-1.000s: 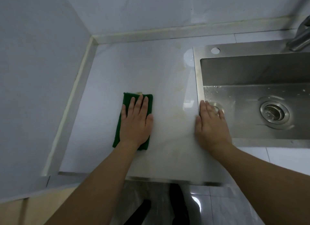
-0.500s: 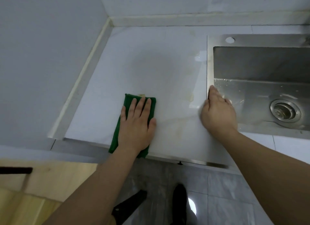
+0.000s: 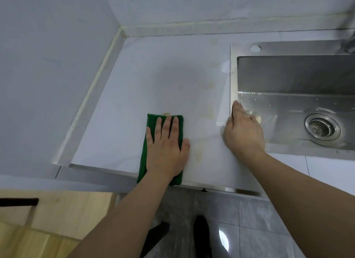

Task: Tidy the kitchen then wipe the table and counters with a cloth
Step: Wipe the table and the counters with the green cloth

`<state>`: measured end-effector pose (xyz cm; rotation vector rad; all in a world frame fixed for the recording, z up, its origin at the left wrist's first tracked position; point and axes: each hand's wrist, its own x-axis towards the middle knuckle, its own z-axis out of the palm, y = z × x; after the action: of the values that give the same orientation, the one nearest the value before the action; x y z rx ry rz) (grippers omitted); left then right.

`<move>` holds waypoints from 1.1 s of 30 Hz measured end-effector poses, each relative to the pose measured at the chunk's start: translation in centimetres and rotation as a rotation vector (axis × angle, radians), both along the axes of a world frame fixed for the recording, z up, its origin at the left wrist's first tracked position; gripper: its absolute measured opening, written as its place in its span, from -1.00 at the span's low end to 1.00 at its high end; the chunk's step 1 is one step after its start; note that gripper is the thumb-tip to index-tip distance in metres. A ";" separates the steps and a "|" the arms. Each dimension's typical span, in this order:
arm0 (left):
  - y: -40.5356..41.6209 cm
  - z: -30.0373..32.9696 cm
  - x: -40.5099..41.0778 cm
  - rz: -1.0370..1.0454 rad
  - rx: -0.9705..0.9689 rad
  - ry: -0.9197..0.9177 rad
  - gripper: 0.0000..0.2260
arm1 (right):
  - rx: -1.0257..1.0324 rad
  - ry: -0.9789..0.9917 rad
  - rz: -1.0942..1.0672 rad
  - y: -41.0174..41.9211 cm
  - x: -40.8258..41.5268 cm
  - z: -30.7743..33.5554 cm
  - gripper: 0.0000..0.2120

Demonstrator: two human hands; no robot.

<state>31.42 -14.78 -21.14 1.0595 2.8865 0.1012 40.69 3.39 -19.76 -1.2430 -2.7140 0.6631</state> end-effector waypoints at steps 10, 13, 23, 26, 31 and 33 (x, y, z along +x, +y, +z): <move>5.4 0.5 -4.9 0.058 0.025 -0.019 -0.41 | -0.095 0.056 0.025 1.0 -0.5 -0.6 -0.53; 6.7 0.5 -6.3 0.042 0.020 -0.018 -0.41 | -0.131 0.129 -0.042 2.2 -1.8 -0.7 -0.48; 12.0 0.0 -12.3 -0.005 0.026 -0.002 -0.41 | 0.083 0.020 0.014 11.3 -11.2 -0.6 -0.45; 14.5 -0.1 -14.9 -0.017 0.034 0.003 -0.42 | 0.113 -0.005 0.016 14.2 -13.6 -0.9 -0.45; 17.6 0.0 -18.1 -0.031 0.047 -0.005 -0.43 | 0.163 -0.038 -0.002 18.0 -15.8 -0.8 -0.46; 18.9 0.0 -19.5 -0.031 0.047 -0.005 -0.42 | 0.199 -0.081 0.001 19.3 -16.6 -0.9 -0.46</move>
<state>11.93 4.09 -21.14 1.1095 2.8760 0.1708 24.11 22.72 -20.66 -1.2450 -2.7636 0.3384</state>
